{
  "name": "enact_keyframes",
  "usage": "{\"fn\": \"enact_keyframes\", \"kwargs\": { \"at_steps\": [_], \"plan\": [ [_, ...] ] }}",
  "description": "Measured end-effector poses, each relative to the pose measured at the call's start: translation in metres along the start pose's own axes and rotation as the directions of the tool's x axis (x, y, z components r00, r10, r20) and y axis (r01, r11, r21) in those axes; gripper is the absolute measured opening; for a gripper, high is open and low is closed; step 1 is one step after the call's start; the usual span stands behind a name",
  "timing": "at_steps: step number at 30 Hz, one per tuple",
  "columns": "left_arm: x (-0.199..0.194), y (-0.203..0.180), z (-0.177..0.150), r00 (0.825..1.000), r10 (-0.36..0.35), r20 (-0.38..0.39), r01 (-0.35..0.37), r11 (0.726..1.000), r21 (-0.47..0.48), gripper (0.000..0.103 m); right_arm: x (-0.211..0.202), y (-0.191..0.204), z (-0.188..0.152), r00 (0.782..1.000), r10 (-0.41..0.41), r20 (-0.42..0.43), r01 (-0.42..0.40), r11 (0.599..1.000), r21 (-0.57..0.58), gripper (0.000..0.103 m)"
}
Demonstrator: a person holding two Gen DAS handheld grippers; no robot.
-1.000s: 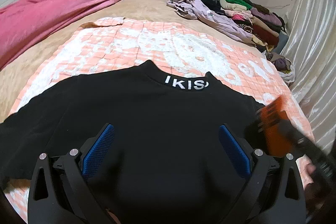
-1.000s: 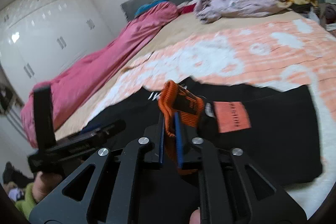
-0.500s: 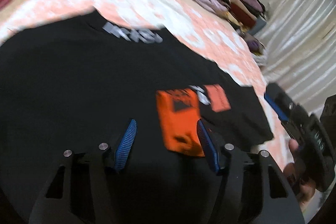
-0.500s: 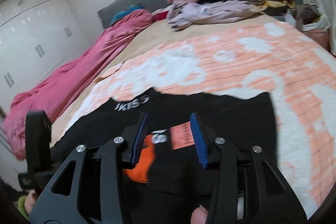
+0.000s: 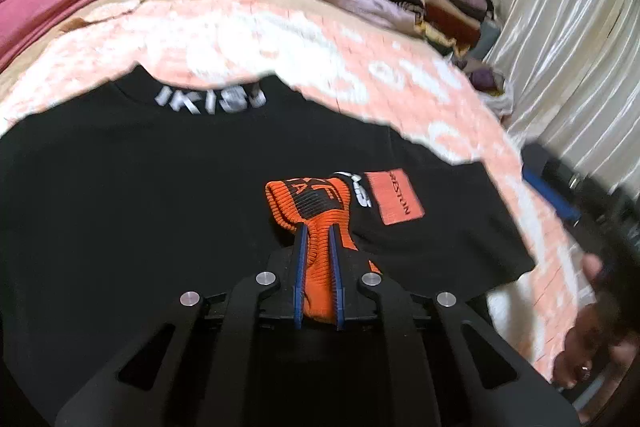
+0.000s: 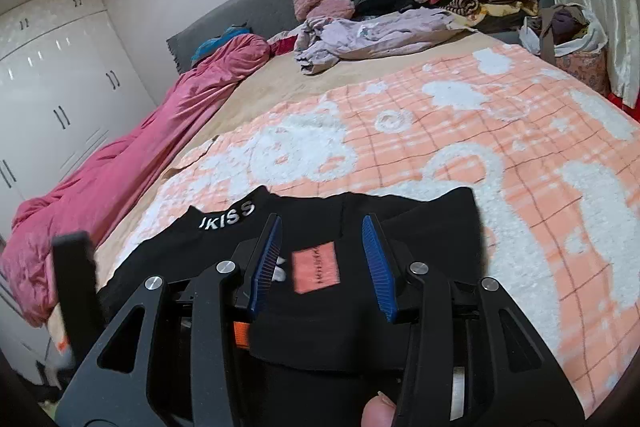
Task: Fold small clothes
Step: 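Carry the cuff across the shirt with the right gripper while the left gripper grasps it, then lay the cuff on the shirt body with the left gripper and open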
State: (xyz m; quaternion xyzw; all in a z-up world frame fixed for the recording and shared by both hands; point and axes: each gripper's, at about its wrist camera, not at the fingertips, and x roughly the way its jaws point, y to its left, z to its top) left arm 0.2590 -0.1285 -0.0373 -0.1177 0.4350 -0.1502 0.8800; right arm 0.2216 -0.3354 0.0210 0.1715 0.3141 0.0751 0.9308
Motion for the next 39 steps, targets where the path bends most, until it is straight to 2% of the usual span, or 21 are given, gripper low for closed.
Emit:
{"fn": "enact_keyframes", "kwargs": {
  "at_steps": [6,11,18,19,20,25,29,31,32,33,35,36,37,38,39],
  "plan": [
    [-0.046,0.036,0.03,0.991,0.071,0.111,-0.068,0.997,-0.025,0.01,-0.003,-0.007,0.002,1.0,-0.01,0.01,0.01,1.0,0.009,0.035],
    [-0.071,0.068,0.039,0.982,0.127,0.141,-0.121,0.991,-0.051,0.01,0.001,-0.006,0.001,0.999,-0.041,0.0,0.041,0.999,-0.007,0.035],
    [-0.082,0.11,0.03,0.976,0.175,0.126,-0.161,0.981,-0.111,0.009,0.01,0.014,-0.008,0.996,-0.084,-0.012,0.083,0.991,-0.108,0.035],
    [-0.082,0.114,0.028,0.974,0.191,0.123,-0.178,0.978,-0.112,0.001,0.012,0.019,-0.011,0.996,-0.088,-0.016,0.086,0.987,-0.135,0.035],
    [-0.081,0.119,0.025,0.973,0.198,0.123,-0.184,0.976,-0.115,0.001,0.015,0.024,-0.013,0.996,-0.092,-0.02,0.088,0.983,-0.161,0.035],
    [-0.071,0.133,0.023,0.972,0.218,0.085,-0.207,0.97,-0.129,0.001,0.034,0.039,-0.028,0.992,-0.089,-0.083,0.068,0.971,-0.231,0.035],
    [-0.066,0.146,0.018,0.989,0.138,0.052,-0.126,0.975,-0.181,0.001,0.037,0.04,-0.032,0.99,-0.09,-0.106,0.062,0.969,-0.238,0.035],
    [-0.065,0.149,0.015,0.993,0.11,0.05,-0.097,0.974,-0.205,0.003,0.036,0.039,-0.031,0.99,-0.097,-0.099,0.071,0.97,-0.233,0.035],
    [-0.062,0.151,0.013,0.995,0.087,0.045,-0.075,0.972,-0.221,0.012,0.035,0.038,-0.03,0.99,-0.099,-0.097,0.074,0.97,-0.23,0.035],
    [-0.06,0.153,0.012,0.998,0.058,0.041,-0.046,0.968,-0.247,0.025,0.034,0.037,-0.029,0.99,-0.1,-0.096,0.076,0.971,-0.227,0.035],
    [-0.054,0.15,0.011,0.998,0.045,0.033,-0.034,0.962,-0.271,0.039,0.033,0.035,-0.029,0.99,-0.1,-0.095,0.077,0.972,-0.222,0.035],
    [-0.05,0.147,0.011,0.998,0.062,0.029,-0.052,0.964,-0.261,0.04,0.034,0.035,-0.029,0.99,-0.098,-0.097,0.074,0.972,-0.224,0.035],
    [-0.045,0.142,0.011,0.996,0.09,0.023,-0.082,0.968,-0.238,0.039,0.035,0.035,-0.029,0.99,-0.093,-0.102,0.068,0.972,-0.226,0.035],
    [-0.041,0.139,0.011,0.994,0.109,0.017,-0.103,0.969,-0.225,0.034,0.036,0.036,-0.03,0.99,-0.087,-0.11,0.06,0.972,-0.229,0.035],
    [-0.037,0.137,0.01,0.991,0.13,0.012,-0.125,0.969,-0.215,0.012,0.038,0.035,-0.031,0.99,-0.081,-0.12,0.052,0.972,-0.229,0.035]
  ]
}}
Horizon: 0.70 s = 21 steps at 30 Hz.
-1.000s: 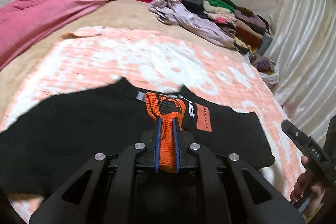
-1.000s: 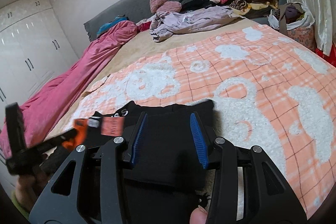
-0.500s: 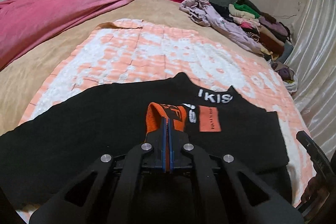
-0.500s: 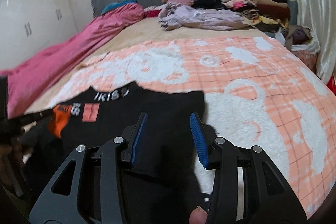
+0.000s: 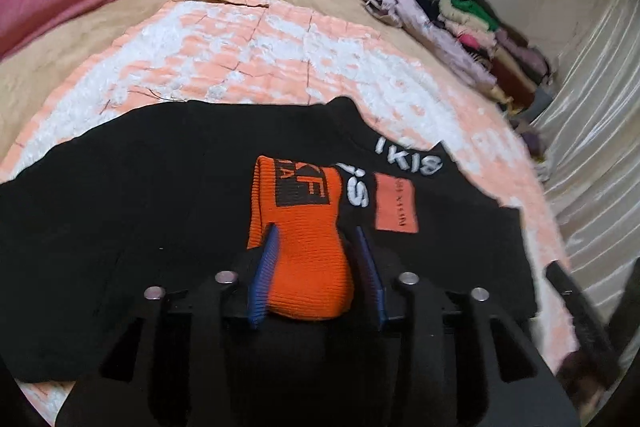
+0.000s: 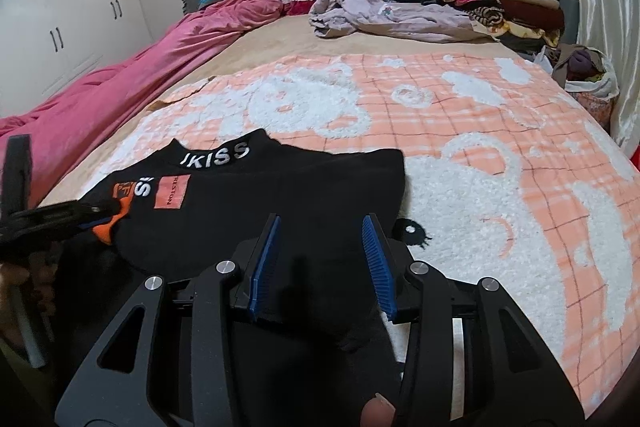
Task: Fold small clothes
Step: 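Lay the cuff on the shirt body with the left gripper and open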
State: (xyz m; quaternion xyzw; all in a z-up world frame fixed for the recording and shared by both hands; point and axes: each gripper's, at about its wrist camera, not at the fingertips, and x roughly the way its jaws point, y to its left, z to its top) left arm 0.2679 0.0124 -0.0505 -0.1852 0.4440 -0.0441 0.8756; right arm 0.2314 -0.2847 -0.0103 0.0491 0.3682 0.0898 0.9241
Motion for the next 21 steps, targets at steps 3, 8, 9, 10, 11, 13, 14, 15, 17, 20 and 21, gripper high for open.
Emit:
{"fn": "enact_keyframes", "kwargs": {
  "at_steps": [3,8,9,10,11,13,14,15,17,20,21],
  "plan": [
    [0.001,-0.005,-0.002,0.999,0.022,0.023,-0.022,0.999,0.027,0.005,0.008,-0.001,-0.003,0.999,0.02,-0.043,-0.019,1.0,0.005,0.037],
    [-0.03,-0.008,0.001,0.995,0.002,0.099,-0.009,0.998,0.068,0.005,0.005,-0.007,-0.002,0.999,0.011,-0.036,-0.01,1.0,0.022,0.038],
    [-0.039,-0.008,0.001,0.992,0.019,0.123,-0.03,0.996,0.083,0.005,0.004,-0.008,-0.002,0.999,0.01,-0.032,-0.009,1.0,0.026,0.038],
    [-0.043,-0.007,0.002,0.989,0.04,0.14,-0.053,0.994,0.094,0.005,0.004,-0.009,-0.001,1.0,0.007,-0.03,-0.006,1.0,0.026,0.038],
    [-0.045,-0.006,0.003,0.988,0.049,0.143,-0.063,0.993,0.097,0.005,0.004,-0.009,-0.001,1.0,0.004,-0.03,-0.003,1.0,0.027,0.038],
    [-0.042,0.001,0.004,0.99,0.068,0.126,-0.08,0.993,0.091,0.005,0.005,-0.008,-0.002,0.999,0.0,-0.034,0.001,1.0,0.023,0.038],
    [-0.038,0.003,0.004,0.991,0.078,0.111,-0.088,0.992,0.092,0.005,0.006,-0.006,-0.002,0.999,-0.004,-0.035,0.004,1.0,0.015,0.038],
    [-0.031,0.005,0.004,0.992,0.087,0.087,-0.095,0.991,0.094,0.005,0.006,-0.002,-0.003,0.999,-0.005,-0.037,0.005,1.0,-0.001,0.038],
    [-0.024,0.01,0.001,0.993,0.101,0.064,-0.106,0.99,0.087,0.007,0.007,0.005,-0.005,0.999,0.006,-0.04,-0.007,1.0,-0.021,0.038],
    [-0.029,0.013,-0.002,0.988,0.127,0.086,-0.134,0.987,0.088,0.012,0.011,0.013,-0.007,0.999,0.021,-0.05,-0.023,0.999,-0.046,0.038],
    [-0.032,0.012,-0.002,0.984,0.148,0.1,-0.157,0.983,0.095,0.012,0.013,0.016,-0.008,0.998,0.025,-0.056,-0.028,0.998,-0.052,0.038]
  ]
}}
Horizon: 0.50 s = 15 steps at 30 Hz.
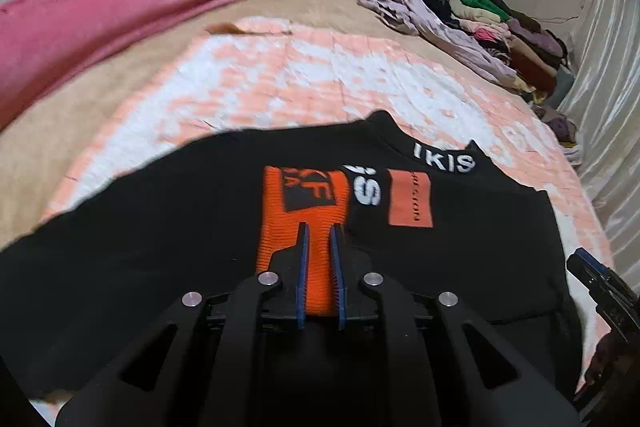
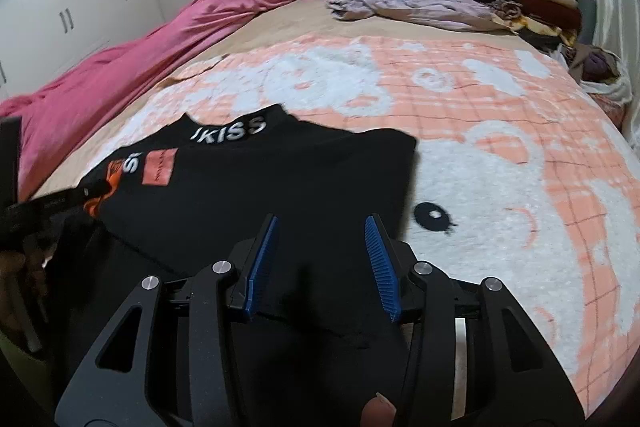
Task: Fold small clothes
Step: 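Lay the cuff on the shirt body with the left gripper and open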
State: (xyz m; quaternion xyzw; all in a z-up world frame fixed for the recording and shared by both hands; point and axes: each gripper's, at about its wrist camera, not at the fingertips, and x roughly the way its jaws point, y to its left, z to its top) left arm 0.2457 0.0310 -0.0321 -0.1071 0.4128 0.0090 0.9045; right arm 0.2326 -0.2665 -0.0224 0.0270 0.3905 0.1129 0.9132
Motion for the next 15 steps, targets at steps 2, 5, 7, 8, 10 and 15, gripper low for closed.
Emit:
{"fn": "enact_keyframes", "kwargs": {
  "at_steps": [2,5,7,8,10,15],
  "plan": [
    [-0.014,0.001,0.0,0.997,0.064,0.053,-0.065,0.998,0.024,0.012,0.004,0.004,-0.002,1.0,0.012,-0.016,-0.012,1.0,-0.008,0.038],
    [-0.03,-0.001,0.001,0.995,0.056,0.086,-0.059,0.998,0.035,0.012,0.011,0.008,-0.005,0.999,0.021,-0.037,-0.022,1.0,-0.014,0.038],
    [-0.033,-0.012,0.001,0.997,0.024,0.078,-0.029,0.997,0.07,0.012,0.016,0.008,-0.008,0.998,0.02,-0.06,-0.021,1.0,-0.011,0.038],
    [-0.031,-0.017,0.002,0.998,0.0,0.066,-0.005,0.996,0.084,0.012,0.019,0.008,-0.009,0.997,0.015,-0.077,-0.015,1.0,-0.009,0.038],
    [-0.022,-0.033,-0.001,0.999,-0.027,0.031,0.023,0.991,0.129,0.012,0.028,0.003,-0.013,0.992,0.001,-0.127,0.0,1.0,0.003,0.038],
    [0.015,-0.04,-0.016,0.997,0.051,-0.056,-0.041,0.984,0.171,0.029,0.03,-0.005,-0.015,0.989,0.041,-0.145,-0.035,0.999,0.041,0.038]
  ]
}}
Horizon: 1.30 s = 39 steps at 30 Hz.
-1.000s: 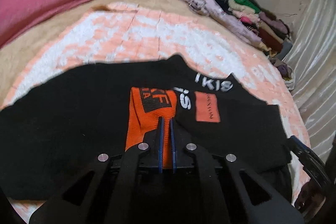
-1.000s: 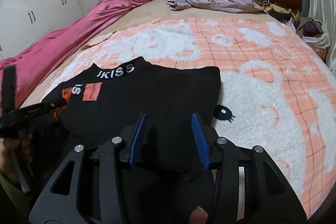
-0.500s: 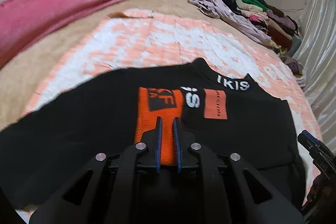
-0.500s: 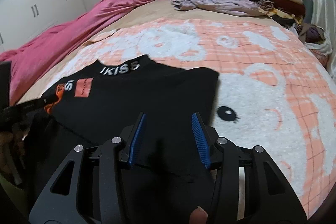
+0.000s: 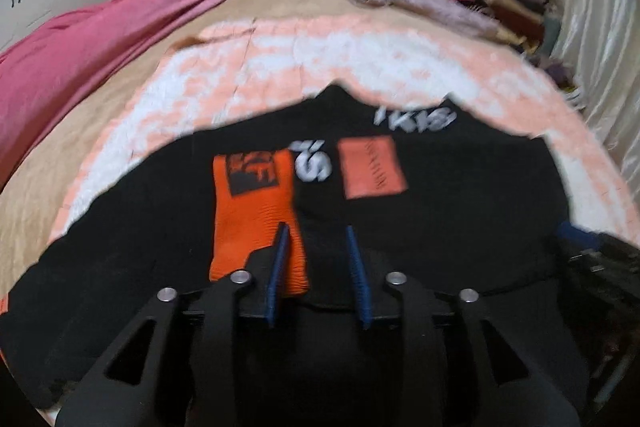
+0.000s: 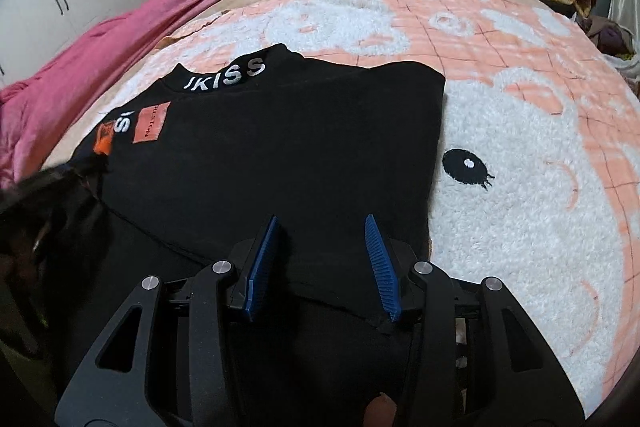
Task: Fold small clothes
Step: 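Lay the cuff on the shirt body with the left gripper and open, then move the left gripper to the other orange cuff and grasp it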
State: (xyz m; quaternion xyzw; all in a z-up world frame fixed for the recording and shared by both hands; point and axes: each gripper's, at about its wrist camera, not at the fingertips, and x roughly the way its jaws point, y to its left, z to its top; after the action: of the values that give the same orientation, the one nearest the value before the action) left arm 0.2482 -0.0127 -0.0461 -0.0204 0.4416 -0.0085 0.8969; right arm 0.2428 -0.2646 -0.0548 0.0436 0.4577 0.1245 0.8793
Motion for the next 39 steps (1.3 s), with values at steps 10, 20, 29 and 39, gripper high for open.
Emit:
{"fn": "enact_keyframes", "kwargs": {
  "at_steps": [10,20,29,39],
  "plan": [
    [-0.008,0.019,-0.004,0.999,-0.046,0.019,0.047,0.995,-0.082,0.039,-0.024,-0.006,0.007,0.999,0.019,0.05,-0.02,1.0,0.023,0.052],
    [-0.042,0.033,-0.013,0.997,-0.036,0.062,0.043,0.993,-0.114,0.062,-0.05,-0.011,0.015,0.993,0.022,0.12,-0.028,0.998,0.047,0.066],
    [-0.082,0.058,-0.022,0.993,0.003,0.116,0.012,0.992,-0.127,0.092,-0.068,0.021,0.011,0.983,0.073,0.17,-0.073,0.997,-0.011,0.079],
    [-0.121,0.122,-0.044,0.988,0.087,0.128,-0.058,0.975,-0.215,0.095,-0.074,0.106,-0.006,0.973,0.159,0.169,-0.131,0.977,-0.166,0.088]
  ]
}}
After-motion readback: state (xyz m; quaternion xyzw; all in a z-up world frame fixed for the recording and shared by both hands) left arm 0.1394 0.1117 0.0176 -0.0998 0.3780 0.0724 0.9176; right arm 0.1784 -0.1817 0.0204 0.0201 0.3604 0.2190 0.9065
